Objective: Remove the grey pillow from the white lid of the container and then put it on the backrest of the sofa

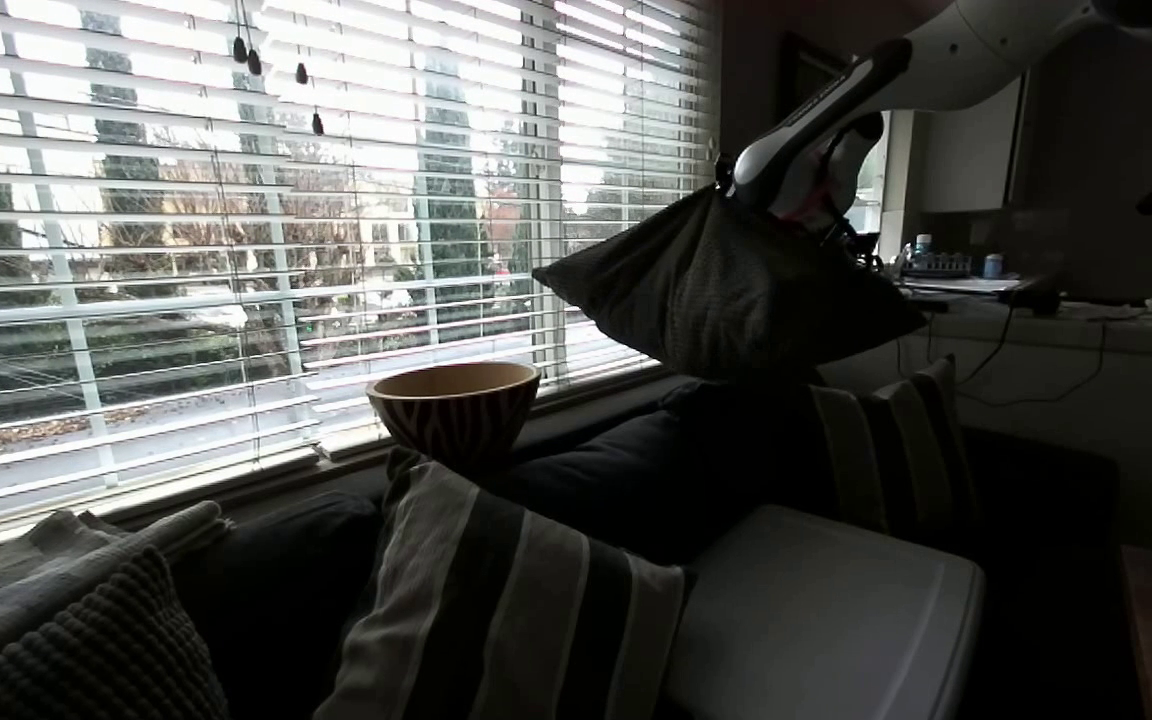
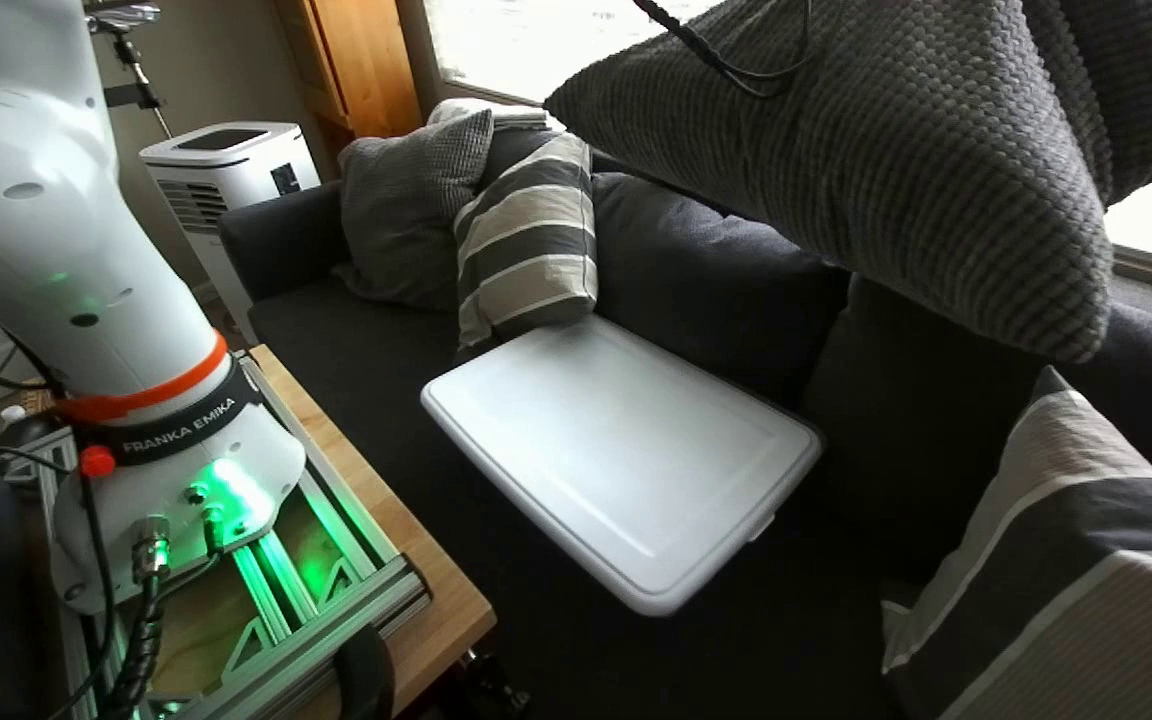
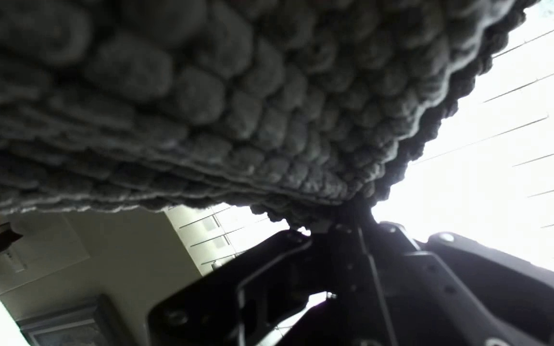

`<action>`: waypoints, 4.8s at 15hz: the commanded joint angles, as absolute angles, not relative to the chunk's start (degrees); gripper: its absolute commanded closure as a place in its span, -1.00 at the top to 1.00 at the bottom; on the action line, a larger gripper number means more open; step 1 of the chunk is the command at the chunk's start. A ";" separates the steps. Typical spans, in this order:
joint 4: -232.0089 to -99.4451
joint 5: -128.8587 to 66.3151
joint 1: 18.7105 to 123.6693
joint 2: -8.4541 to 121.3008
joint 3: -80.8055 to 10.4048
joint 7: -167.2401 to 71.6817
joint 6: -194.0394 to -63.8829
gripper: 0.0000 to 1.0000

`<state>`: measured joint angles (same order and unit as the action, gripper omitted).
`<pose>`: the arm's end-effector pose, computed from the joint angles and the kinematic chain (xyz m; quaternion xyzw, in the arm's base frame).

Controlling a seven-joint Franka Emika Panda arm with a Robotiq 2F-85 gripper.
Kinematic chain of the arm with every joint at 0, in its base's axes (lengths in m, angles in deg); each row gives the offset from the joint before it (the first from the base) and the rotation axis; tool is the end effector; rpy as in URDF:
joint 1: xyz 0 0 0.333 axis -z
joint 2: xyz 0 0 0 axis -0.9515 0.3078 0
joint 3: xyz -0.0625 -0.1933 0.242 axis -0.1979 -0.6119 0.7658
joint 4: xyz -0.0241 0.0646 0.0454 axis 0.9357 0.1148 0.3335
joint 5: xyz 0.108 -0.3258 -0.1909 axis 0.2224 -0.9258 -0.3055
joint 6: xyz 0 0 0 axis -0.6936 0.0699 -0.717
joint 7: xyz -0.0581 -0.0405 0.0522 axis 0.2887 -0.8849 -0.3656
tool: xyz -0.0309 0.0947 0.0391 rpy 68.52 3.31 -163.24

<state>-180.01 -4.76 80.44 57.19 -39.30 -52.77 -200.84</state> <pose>0.6109 -0.2200 0.5328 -0.6766 0.3429 -0.6516 0.0004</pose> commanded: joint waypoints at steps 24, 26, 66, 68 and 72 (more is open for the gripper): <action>-141.12 -24.13 92.78 93.80 -28.62 -65.46 -217.26 -0.99; -140.66 -21.47 92.28 95.17 -28.98 -64.53 -217.46 -0.44; -181.16 -9.85 24.79 50.89 -105.83 -30.43 -122.73 1.00; -177.49 -10.60 24.14 50.96 -106.09 -31.64 -116.06 1.00; -176.98 -8.96 25.14 51.90 -105.28 -30.45 -117.45 1.00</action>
